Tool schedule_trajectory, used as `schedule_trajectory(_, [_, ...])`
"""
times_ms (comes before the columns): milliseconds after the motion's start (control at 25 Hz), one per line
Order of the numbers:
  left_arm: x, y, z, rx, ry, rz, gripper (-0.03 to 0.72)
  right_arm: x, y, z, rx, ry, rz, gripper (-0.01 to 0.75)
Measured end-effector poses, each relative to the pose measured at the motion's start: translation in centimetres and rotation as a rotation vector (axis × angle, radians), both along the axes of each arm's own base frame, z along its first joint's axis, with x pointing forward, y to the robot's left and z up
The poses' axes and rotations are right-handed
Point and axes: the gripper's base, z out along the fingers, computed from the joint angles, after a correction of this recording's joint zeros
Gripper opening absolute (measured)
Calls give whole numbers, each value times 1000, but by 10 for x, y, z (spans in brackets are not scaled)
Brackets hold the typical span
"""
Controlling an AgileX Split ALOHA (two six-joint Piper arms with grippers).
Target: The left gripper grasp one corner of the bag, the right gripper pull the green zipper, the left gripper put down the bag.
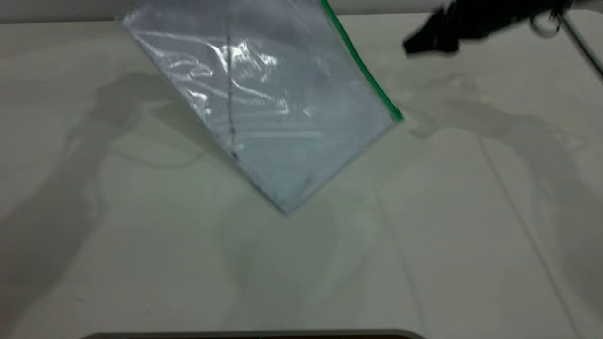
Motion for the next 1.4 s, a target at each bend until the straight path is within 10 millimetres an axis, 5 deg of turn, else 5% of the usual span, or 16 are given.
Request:
schedule_trajectory(240, [-11, -33, -27, 14, 70, -50, 51, -1, 0, 89, 90, -82, -53, 565])
schedule_trajectory(480, [-17, -50, -55, 60, 203, 8, 91, -33, 2, 178, 114, -86, 1, 542])
schedule_trajectory(760, [-18, -33, -52, 215, 400, 102, 409, -108, -1, 268, 81, 69, 47, 539])
schedule_trajectory(920, [-18, -10, -13, 288, 493, 176, 525, -159, -4, 311, 75, 124, 47, 539])
schedule_trajectory(1120, [-18, 26, 78, 282, 431, 319, 542, -213, -13, 345, 47, 149, -31, 538])
schedule_trajectory(1400, [-61, 50, 218, 322, 208, 506, 542, -281, -36, 333, -27, 207, -316, 538])
